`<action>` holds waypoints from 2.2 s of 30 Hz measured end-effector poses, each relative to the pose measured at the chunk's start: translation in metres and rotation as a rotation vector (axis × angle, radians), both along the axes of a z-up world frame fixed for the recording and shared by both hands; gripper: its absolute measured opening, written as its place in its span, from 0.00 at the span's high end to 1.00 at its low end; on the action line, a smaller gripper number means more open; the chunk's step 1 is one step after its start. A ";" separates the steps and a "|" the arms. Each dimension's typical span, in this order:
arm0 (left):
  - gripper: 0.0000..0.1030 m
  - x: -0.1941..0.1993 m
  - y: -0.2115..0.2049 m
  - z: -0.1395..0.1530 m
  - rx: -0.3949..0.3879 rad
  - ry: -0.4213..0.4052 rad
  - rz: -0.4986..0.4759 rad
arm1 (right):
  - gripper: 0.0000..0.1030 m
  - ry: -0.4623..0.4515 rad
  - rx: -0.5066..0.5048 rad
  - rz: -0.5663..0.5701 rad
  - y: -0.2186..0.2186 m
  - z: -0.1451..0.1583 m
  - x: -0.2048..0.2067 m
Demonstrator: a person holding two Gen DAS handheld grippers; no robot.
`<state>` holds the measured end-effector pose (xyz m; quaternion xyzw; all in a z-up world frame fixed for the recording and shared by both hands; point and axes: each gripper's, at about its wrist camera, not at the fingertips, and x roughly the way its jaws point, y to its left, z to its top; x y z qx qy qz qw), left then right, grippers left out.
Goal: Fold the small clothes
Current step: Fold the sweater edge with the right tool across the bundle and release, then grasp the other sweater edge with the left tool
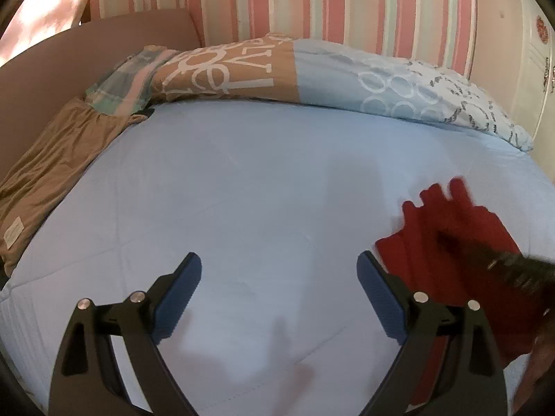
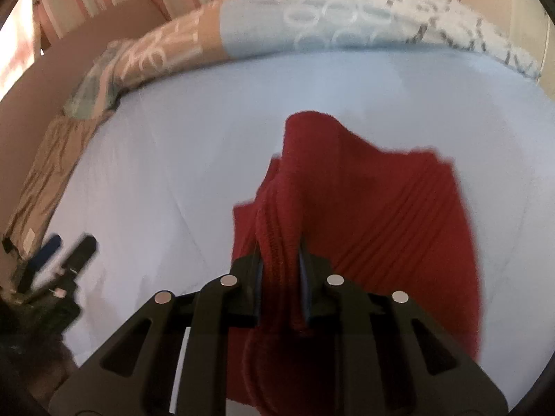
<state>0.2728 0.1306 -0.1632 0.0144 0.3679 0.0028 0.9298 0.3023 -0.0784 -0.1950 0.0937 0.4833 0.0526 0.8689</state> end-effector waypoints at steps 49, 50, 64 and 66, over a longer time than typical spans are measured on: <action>0.11 -0.053 -0.086 -0.007 -0.065 0.021 -0.216 | 0.21 -0.296 0.067 -0.092 -0.133 0.032 -0.099; 0.11 -0.056 -0.094 -0.009 -0.066 0.024 -0.234 | 0.21 -0.294 0.072 -0.107 -0.141 0.032 -0.101; 0.90 -0.067 -0.137 -0.039 -0.032 0.095 -0.253 | 0.21 -0.218 0.068 -0.115 -0.149 0.013 -0.110; 0.90 -0.070 -0.125 -0.041 -0.044 0.094 -0.193 | 0.21 -0.198 0.037 -0.122 -0.148 0.008 -0.109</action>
